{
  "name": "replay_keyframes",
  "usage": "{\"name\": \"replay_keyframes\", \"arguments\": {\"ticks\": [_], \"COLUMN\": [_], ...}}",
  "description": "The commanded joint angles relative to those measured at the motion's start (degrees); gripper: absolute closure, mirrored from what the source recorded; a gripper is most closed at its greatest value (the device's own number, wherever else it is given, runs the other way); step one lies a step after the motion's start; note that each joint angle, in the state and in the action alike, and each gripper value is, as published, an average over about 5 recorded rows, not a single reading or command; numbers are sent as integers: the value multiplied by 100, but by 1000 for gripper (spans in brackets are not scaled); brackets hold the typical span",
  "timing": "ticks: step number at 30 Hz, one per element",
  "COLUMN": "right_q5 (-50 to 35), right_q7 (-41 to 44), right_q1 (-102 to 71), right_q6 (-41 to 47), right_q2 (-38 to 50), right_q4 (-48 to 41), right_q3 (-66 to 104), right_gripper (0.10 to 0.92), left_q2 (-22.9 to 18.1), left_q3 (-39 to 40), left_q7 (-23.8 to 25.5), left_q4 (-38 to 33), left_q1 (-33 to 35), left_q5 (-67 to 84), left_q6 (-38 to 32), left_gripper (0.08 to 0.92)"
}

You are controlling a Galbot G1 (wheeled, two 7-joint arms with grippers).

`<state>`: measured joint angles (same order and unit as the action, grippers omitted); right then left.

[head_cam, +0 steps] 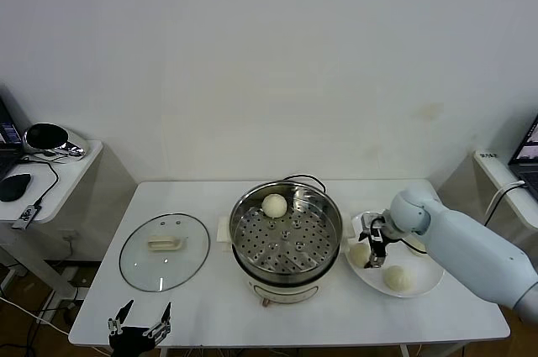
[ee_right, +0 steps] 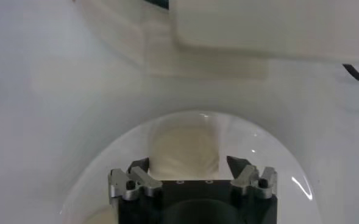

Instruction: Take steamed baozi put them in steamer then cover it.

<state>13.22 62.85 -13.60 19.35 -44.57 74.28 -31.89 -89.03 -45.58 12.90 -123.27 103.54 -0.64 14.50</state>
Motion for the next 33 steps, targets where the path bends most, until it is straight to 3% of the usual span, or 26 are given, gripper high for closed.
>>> {"name": "replay_keyframes", "arguments": {"ticks": [1,7,13,23,33], "right_q5": [-11,-188,-636,-2122,-3430], "right_q7": [-10,12,116,610,1063], "right_q1": [13,100,659,3600,5872], "right_q6": [-15,3,147,573,1367], "right_q2": [-5,129,700,1810,916], "right_q4": [-29,23,428,1791,2132], "right_q3": [11,84,-188,-2128,-3635], "right_gripper": [316,382,397,397,397], "left_q2": [-4,3,28,144,205], "left_q3": [0,11,57,79,46], "left_q7": [-4,-6,-3,8,-26], "left_q4": [6,49,106,65,-158], "left_q1": [-8,-24,-137,-330,-337], "left_q5": [-4,-14,-20,11,-11], "left_q6": [-2,-9,-11,1,17], "left_gripper": [177,177,177,177,177]}}
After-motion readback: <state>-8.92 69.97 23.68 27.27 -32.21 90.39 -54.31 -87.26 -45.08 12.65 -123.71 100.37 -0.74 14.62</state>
